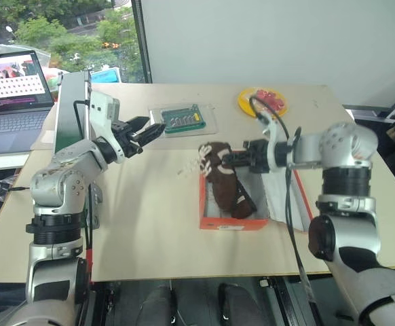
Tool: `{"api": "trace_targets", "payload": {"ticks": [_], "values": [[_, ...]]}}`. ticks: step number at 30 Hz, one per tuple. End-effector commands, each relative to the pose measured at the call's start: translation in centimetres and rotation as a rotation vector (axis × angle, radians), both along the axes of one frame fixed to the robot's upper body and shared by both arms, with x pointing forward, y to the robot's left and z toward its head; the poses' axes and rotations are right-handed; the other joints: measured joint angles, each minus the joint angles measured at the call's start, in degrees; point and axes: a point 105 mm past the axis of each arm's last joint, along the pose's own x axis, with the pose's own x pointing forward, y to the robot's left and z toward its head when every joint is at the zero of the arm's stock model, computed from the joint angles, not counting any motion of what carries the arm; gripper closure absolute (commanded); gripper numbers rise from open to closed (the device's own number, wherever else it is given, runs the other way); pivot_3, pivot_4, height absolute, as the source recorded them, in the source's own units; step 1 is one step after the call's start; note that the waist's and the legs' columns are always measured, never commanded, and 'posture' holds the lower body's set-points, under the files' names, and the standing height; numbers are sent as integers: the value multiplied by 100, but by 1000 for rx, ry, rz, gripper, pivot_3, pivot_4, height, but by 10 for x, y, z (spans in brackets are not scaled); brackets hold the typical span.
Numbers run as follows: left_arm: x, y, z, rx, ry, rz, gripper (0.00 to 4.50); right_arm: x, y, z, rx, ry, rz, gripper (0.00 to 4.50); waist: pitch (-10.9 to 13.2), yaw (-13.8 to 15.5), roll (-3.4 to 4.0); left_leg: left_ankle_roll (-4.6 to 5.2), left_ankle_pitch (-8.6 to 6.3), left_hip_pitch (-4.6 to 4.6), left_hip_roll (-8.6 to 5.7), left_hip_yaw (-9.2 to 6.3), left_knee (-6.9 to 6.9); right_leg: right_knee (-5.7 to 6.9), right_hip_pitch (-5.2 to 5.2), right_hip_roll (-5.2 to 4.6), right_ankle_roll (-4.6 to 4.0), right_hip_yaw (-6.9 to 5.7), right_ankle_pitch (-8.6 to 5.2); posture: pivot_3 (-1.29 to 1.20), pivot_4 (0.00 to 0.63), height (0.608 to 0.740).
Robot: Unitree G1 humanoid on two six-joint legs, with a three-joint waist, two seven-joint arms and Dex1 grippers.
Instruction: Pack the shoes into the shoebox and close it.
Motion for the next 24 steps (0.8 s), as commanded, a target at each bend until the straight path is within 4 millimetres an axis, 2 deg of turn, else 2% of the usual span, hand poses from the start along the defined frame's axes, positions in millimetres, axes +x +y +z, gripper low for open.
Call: {"api": "trace_targets", "payload": {"ticks": [1, 7, 9, 13, 16, 21, 24], "values": [[-4, -2, 11, -4, -52, -4, 1444, -7, 9, 14, 54, -42, 58, 4167, 0, 10, 0, 0, 0, 1, 0, 0, 0, 0, 2, 0, 0, -1, 0, 0, 150, 740], [-4, -2, 11, -1, -50, -2, 1444, -9, 8, -9, 52, 14, 49, 4167, 0, 33, 0, -2, 1, -2, -2, 3, 2, -1, 3, -2, 0, -3, 0, 0, 150, 740], [-4, -1, 11, 2, -50, 0, 1444, -9, 3, -22, 66, 52, 31, 4167, 0, 29, 0, -3, 2, -3, -3, 3, 2, -1, 3, -3, 0, -3, 0, 0, 150, 740], [-6, -1, 12, 6, -52, 2, 1444, 2, -19, -58, 119, 155, -76, 4167, 0, 28, -1, -3, 2, -2, -3, 4, 2, -2, 5, -3, 0, -3, 0, 0, 150, 740], [-7, 1, 10, 13, -49, 4, 1444, 5, -26, -63, 144, 172, -97, 4167, 0, 18, -1, -2, 2, -1, -5, 8, 2, -4, 5, -3, 0, 0, 0, 0, 150, 740], [-7, 1, 9, 8, -51, 16, 1444, 7, -26, -75, 74, 177, -95, 4167, 0, -9, -1, -2, 1, 3, -2, 3, 1, -3, 5, 0, 0, 2, 0, 0, 150, 740], [-9, -1, 8, 6, -52, 12, 1444, 6, -26, -90, -132, 140, -72, 4167, 0, -6, -1, -1, 1, 7, -3, 1, 2, -1, 7, -1, 0, 4, 0, 0, 150, 740]]}}
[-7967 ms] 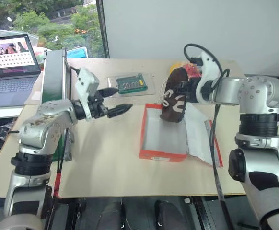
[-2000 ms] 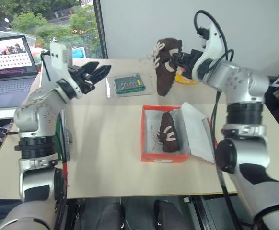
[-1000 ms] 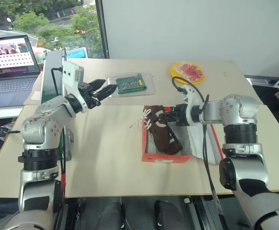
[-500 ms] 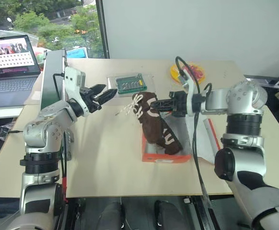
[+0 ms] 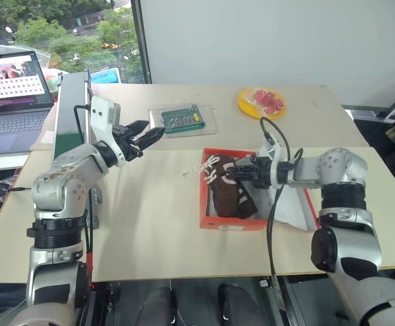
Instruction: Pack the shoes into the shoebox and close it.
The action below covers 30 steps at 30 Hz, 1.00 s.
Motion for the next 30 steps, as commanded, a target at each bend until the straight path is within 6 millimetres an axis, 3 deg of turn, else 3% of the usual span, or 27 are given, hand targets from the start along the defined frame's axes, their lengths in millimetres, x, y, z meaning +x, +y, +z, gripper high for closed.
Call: {"api": "trace_targets", "payload": {"ticks": [1, 7, 12, 18, 21, 23, 26, 30], "values": [[-7, -4, 12, -1, -58, -10, 1444, 0, -3, -11, -272, -76, 57, 4167, 0, 1, 0, 0, 0, 1, 0, 0, 0, 1, 0, 0, 0, 0, 0, 0, 150, 740], [-6, -5, 8, 1, -54, -2, 1444, 10, -15, -28, -776, -270, 164, 4167, -3, 34, -1, 7, -4, 14, -3, -4, 1, 1, 13, -3, 1, -2, 0, 0, 150, 740], [-8, -5, 6, 4, -54, 0, 1444, 18, -17, -24, -945, -388, 194, 4167, -6, 69, -5, 43, -26, 42, -4, -9, 4, -7, 55, -4, 1, -11, -1, 0, 150, 740], [-8, -3, 3, 17, -47, 1, 1444, 7, 16, -24, -721, -374, 224, 4167, -8, 79, -8, 48, -30, 70, -3, -14, 3, -11, 84, -4, 1, -13, -1, 0, 150, 740], [-8, -5, 3, 28, -46, -10, 1444, 5, 20, -23, -664, -363, 214, 4167, -9, 53, -9, 45, -29, 72, -1, -13, 1, -11, 83, -2, 1, -10, -1, 0, 150, 740], [-8, -6, 3, 38, -47, -19, 1332, 6, 19, -25, -669, -357, 196, 3223, -9, 34, -8, 45, -29, 72, -1, -12, 0, -11, 82, -1, 0, -9, -1, 0, 150, 740], [-7, -12, 3, 49, -48, -40, 1332, 4, 15, -30, -707, -372, 189, 2287, -9, 29, -8, 45, -29, 71, -2, -11, -4, -12, 78, -1, 0, -7, -1, 0, 150, 740], [-5, -15, 4, 55, -47, -55, 1332, 8, 9, -16, -725, -420, 154, 968, -8, 45, -8, 45, -29, 69, -2, -11, -3, -14, 77, -1, 1, -8, -1, 0, 150, 740]]}}
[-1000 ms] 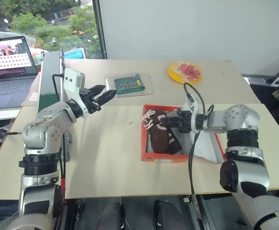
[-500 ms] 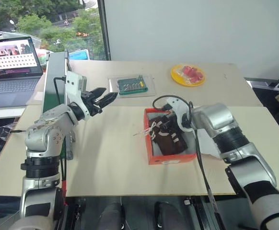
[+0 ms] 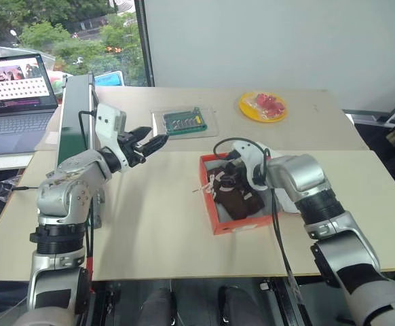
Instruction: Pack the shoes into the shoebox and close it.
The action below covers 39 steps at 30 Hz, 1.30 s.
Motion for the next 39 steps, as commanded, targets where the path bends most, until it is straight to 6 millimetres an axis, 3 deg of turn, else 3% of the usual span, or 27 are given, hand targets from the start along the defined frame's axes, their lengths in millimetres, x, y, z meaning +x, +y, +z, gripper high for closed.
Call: {"api": "trace_targets", "payload": {"ticks": [1, 3, 10, 13, 15, 17, 20, 23, 28, 31, 35, 39], "values": [[0, -5, 16, 14, -63, -26, 1332, 4, -12, 14, 5, -48, -40, 623, 0, 7, 0, 1, 0, -1, -1, 0, 1, -1, 0, -1, 0, 0, 0, 0, 150, 740], [1, -8, 15, 16, -58, -43, 1332, 1, -6, 43, 168, -46, -30, 17, 2, 20, 1, 1, -1, -1, -1, 0, 1, 0, 1, -2, 0, 0, 0, 0, 150, 740], [-11, -34, 5, 123, -17, -252, 1332, -17, -13, 133, 487, -131, -27, 17, 3, 5, 4, 0, 0, -22, 1, 0, -2, 0, -23, 1, 0, 0, 0, 0, 150, 740], [-24, -47, -3, 186, 9, -385, 1332, -28, -21, 157, 553, -225, -11, 17, 3, 1, 4, 0, 0, -30, 3, 3, -2, 0, -29, 3, 0, -2, 0, 0, 150, 740], [-31, -53, -10, 238, 23, -457, 1332, -36, -30, 159, 523, -282, -10, 17, 3, -2, 4, 2, -1, -32, 2, 7, -1, -1, -31, 2, 0, 1, 0, 0, 150, 740], [-36, -56, -14, 271, 35, -511, 1332, -48, -42, 153, 465, -325, 1, 17, 3, 41, 4, 4, -2, -34, 1, 7, -2, 0, -33, 2, 0, -1, 0, 0, 150, 740], [-38, -61, -16, 310, 37, -569, 1332, -72, -68, 130, 385, -239, -25, 769, 4, 100, 5, 9, -5, -44, -2, 10, 1, -8, -34, 0, 2, -3, -1, 0, 150, 740], [-33, -68, -13, 333, 24, -603, 1332, -101, -95, 108, 268, -173, -54, 1813, 5, 163, 6, 13, -7, -49, -5, 9, 4, -9, -36, -1, 4, 0, -3, 0, 150, 740], [-30, -75, -6, 386, -8, -658, 1332, -145, -121, 69, 163, -34, -100, 3380, 5, 110, 5, 19, -11, -38, -5, -5, 6, -11, -25, 1, 8, 10, -5, 0, 150, 740], [-28, -80, -4, 424, -23, -692, 1332, -153, -126, 38, 242, 29, -195, 4456, 4, 90, 5, 21, -12, -20, -1, -13, 6, -43, -2, 12, 12, 20, -15, 0, 150, 740], [-26, -83, 0, 453, -41, -706, 1332, -154, -135, -17, 301, 112, -348, 4456, -2, 94, 7, 22, -13, -7, -8, -14, 3, -42, 8, 9, 14, 30, -16, 0, 150, 740], [-26, -79, 1, 477, -45, -699, 1332, -136, -143, -46, 371, 71, -479, 4456, -2, 69, 9, 24, -14, -9, -8, -9, 6, -43, 4, 10, 16, 38, -16, 0, 150, 740]]}}
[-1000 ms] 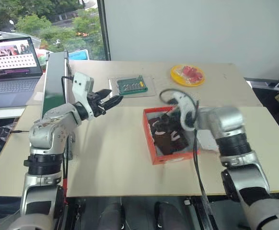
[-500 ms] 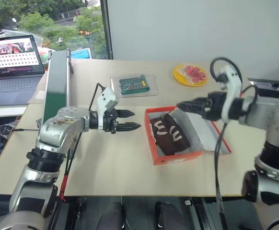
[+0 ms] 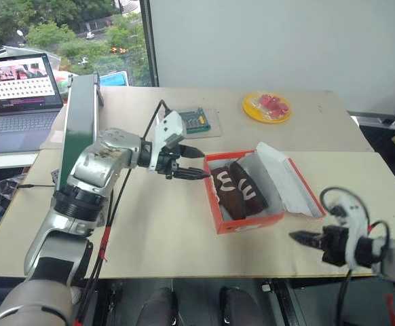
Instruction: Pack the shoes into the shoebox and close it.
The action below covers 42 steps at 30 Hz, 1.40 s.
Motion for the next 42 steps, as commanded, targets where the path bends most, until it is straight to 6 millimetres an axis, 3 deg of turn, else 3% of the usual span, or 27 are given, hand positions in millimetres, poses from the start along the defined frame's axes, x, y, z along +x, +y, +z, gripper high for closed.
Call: {"api": "trace_targets", "payload": {"ticks": [1, 4, 7, 10, 12, 16, 18, 21, 25, 29, 33, 36, 39, 41, 42], "values": [[-2, 1, 15, 12, -60, -15, 1332, 23, -12, -14, 11, -90, -136, 4456, -1, -15, -1, 0, 0, 0, 0, 2, 0, 2, -2, 0, 0, 4, 0, 0, 150, 740], [-2, 7, 16, 18, -62, 7, 1332, 33, -12, -28, 29, -128, -186, 4456, -1, -19, 2, -1, 0, 5, 2, -1, -2, 2, 2, 5, 0, 2, 0, 0, 150, 740], [-2, 15, 19, 9, -57, 57, 1332, 62, -38, -46, 164, -235, -459, 4456, -2, -54, -7, -1, 0, 4, 2, 1, -5, 5, -3, 5, 0, 6, -1, 0, 150, 740], [-1, 16, 22, -23, -52, 95, 1332, 66, -66, -64, 269, -275, -692, 4456, -8, -84, -5, 0, 0, 12, -3, 3, -4, 0, 5, 0, 4, 14, 2, 0, 150, 740], [-3, 16, 20, -23, -45, 99, 1332, 70, -77, -52, 458, -383, -799, 4456, -13, -66, -13, 1, -1, 18, 1, 1, -1, -3, 19, 4, 6, 15, 3, 0, 150, 740], [-4, 19, 19, -19, -35, 117, 1332, 65, -104, -8, 846, -650, -939, 4456, -11, -36, -8, 4, -3, 15, 2, -1, -3, -9, 24, 4, 8, 18, 4, 0, 150, 740], [-3, 21, 17, -17, -34, 125, 1332, 64, -91, 19, 919, -725, -824, 4456, -4, -42, 7, 4, -2, 12, 1, 2, -7, -4, 13, 4, 8, 24, 4, 0, 150, 740], [-1, 21, 17, -16, -34, 128, 1332, 64, -50, 60, 1009, -752, -562, 4456, -3, -103, 36, 1, -1, 12, 2, 6, -11, 12, 4, 8, 7, 36, 4, 0, 150, 740], [1, 21, 17, -17, -36, 132, 1332, 68, 1, 90, 993, -694, -316, 4456, -3, -178, 37, 1, -1, 31, 3, 16, -11, 45, 1, 16, 6, 62, 2, 0, 150, 740], [3, 24, 17, -13, -43, 152, 1332, 57, 62, 114, 971, -603, -7, 4456, -3, -152, 37, 2, -2, 41, 1, 20, -11, 43, 1, 13, 8, 67, -8, 0, 150, 740], [6, 31, 17, -25, -52, 207, 1332, 54, 95, 92, 785, -433, 140, 4456, -3, -106, 36, 3, -3, 28, 1, 20, -9, 50, -2, 13, 9, 66, -8, 0, 150, 740], [12, 33, 13, -78, -46, 281, 1332, 62, 101, 77, 642, -377, 175, 4456, -3, -90, 35, 5, -4, 19, -3, 20, -5, 47, -3, 11, 11, 67, -7, 0, 150, 740], [18, 32, -8, -132, 10, 390, 1332, 71, 103, 68, 517, -373, 216, 4456, -4, -72, 34, 8, -5, 19, -8, 18, 0, 42, -4, 8, 16, 69, -10, 0, 150, 740], [21, 35, -28, -159, 46, 483, 1332, 79, 103, 55, 399, -360, 241, 4456, -4, -78, 34, 9, -6, 17, -8, 17, 1, 42, -4, 10, 17, 71, -10, 0, 150, 740], [24, 38, -37, -195, 60, 558, 1332, 84, 101, 37, 258, -336, 253, 4456, -4, -79, 33, 9, -6, 17, -8, 18, 0, 43, -4, 11, 17, 73, -10, 0, 150, 740]]}}
